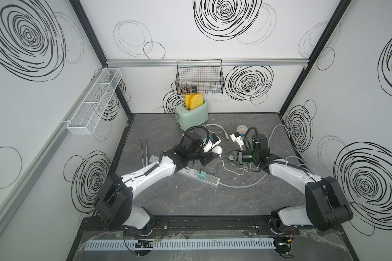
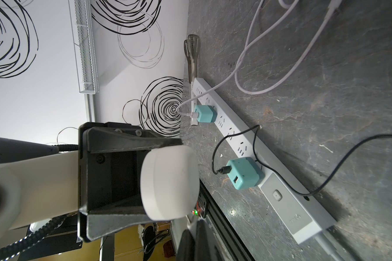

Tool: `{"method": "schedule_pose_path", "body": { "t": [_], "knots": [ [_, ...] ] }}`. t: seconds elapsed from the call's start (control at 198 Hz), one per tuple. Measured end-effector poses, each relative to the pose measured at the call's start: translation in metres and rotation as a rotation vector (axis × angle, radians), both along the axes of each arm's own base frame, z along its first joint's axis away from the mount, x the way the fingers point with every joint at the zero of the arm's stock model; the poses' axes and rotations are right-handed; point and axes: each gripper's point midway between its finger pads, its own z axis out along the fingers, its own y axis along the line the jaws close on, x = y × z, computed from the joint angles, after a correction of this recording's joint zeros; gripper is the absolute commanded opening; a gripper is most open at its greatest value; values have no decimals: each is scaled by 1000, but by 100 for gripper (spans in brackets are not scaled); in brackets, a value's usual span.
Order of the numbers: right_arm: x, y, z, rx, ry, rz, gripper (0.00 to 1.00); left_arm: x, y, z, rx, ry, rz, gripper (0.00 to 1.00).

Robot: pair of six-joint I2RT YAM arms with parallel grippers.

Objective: Charge the bluetooth headset
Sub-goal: Insert the charging cable into the bluetooth headset.

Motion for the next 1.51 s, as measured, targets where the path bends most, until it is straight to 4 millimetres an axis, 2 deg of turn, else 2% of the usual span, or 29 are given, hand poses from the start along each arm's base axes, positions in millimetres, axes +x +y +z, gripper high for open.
{"method": "schedule_pose_path", "body": {
  "t": [0.645, 0.993, 1.265, 1.512],
  "knots": [
    [-4, 0, -6, -2, 54, 16, 0, -10, -4, -1, 28, -65, -52, 23],
    [-5, -2, -1, 3, 81, 0, 0, -14, -8, 3, 57, -131, -79, 22],
    [-2, -5, 11, 6, 65, -43, 0, -13, -12, 14, 55, -167, -98, 21],
    [-2, -5, 10, 7, 90, -53, 0, -14, -15, 12, 90, -182, -126, 19]
  ]
}}
